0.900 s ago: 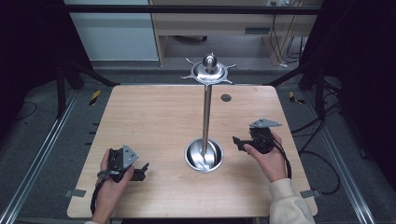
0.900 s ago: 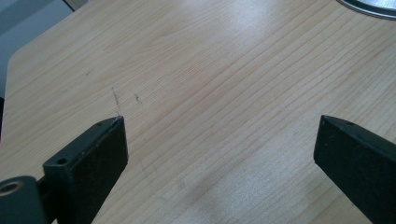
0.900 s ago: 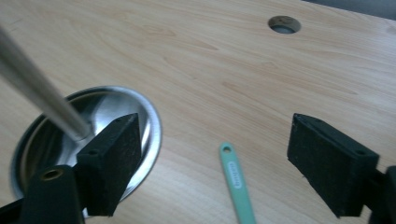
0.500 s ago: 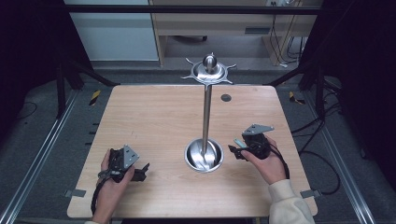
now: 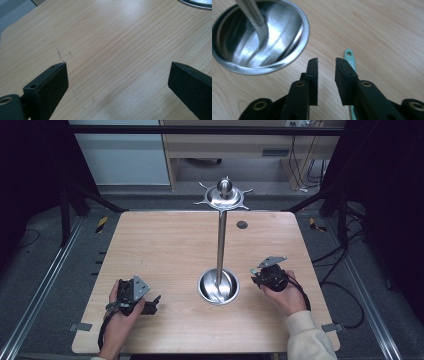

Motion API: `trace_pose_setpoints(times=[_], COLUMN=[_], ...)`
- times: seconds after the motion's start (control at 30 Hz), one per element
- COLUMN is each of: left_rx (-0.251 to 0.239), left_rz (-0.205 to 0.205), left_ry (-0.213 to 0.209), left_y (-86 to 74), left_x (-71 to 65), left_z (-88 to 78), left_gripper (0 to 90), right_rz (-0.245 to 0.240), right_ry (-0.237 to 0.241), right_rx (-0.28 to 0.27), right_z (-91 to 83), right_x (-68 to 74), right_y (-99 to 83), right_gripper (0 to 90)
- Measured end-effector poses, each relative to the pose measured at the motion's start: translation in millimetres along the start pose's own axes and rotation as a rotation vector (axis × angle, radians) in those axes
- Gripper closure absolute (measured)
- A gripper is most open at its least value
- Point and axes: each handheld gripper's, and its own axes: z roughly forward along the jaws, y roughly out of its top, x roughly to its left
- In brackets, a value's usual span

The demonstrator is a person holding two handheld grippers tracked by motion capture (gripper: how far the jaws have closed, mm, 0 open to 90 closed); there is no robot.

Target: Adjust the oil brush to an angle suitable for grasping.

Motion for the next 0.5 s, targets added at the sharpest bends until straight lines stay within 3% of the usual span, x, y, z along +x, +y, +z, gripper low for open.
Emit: trace_pose_setpoints(times=[0.27,0.5], left_rx=[0.002,0.002], left_rz=[0.006,0.006], left_ry=[-0.002,-0.001], left_y=[0.4,0.5], left_x=[-0.9,-1.4], left_z=[0.2,0.4], left_gripper=[2.6,2.6], right_rz=[0.038,0.051], right_ry=[-0.035,-0.03], right_rx=[0.065,0.095], right_z=[7.7,17.3], right_x=[-8.6,-12.5], right_y=[-5.5,-7.6], right_gripper=[90.0,90.0])
